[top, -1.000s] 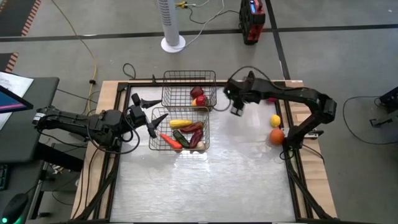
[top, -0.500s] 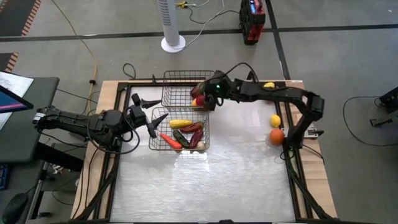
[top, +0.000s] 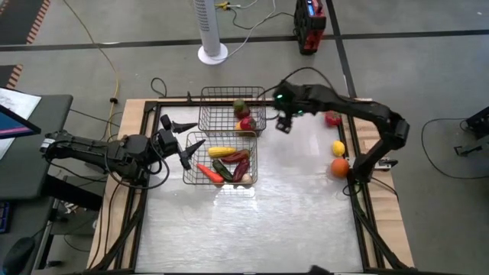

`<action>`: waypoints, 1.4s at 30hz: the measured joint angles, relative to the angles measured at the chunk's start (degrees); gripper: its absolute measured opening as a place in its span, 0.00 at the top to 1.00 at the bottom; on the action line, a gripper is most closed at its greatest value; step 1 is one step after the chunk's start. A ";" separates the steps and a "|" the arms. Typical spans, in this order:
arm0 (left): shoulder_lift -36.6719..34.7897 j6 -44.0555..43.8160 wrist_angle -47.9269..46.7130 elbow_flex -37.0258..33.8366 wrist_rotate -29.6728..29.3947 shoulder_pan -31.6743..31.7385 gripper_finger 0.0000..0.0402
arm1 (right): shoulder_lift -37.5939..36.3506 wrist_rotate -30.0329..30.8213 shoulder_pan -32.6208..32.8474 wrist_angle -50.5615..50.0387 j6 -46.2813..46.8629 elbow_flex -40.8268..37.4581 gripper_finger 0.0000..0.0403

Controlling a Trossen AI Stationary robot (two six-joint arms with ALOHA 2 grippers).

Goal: Sort produce into baskets
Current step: Put the lemon into the top wire basket

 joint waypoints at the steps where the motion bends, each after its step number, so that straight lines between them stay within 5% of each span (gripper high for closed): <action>1: 0.02 0.04 -0.04 0.00 0.02 -0.01 0.31 | -1.22 -0.19 -1.48 -1.31 1.87 -1.71 0.22; 7: 0.02 -1.11 -0.38 0.00 0.32 -0.01 0.31 | -7.36 -4.13 -7.43 -4.64 9.20 -14.43 0.22; 14: 0.02 -0.64 0.10 0.00 0.46 0.01 0.31 | -8.13 -4.87 -7.36 -20.42 15.08 -24.21 0.22; 23: 0.02 0.15 1.12 0.00 0.68 -0.01 0.31 | -8.13 -3.77 -10.17 -19.47 21.18 -33.87 0.22; 29: 0.02 0.81 1.16 0.00 0.68 -0.01 0.31 | -8.13 1.34 -11.48 -19.49 23.21 -37.15 0.22; 42: 0.00 1.18 1.53 0.00 0.68 -0.01 0.31 | -3.76 -1.63 -12.84 -15.23 22.49 -37.39 0.25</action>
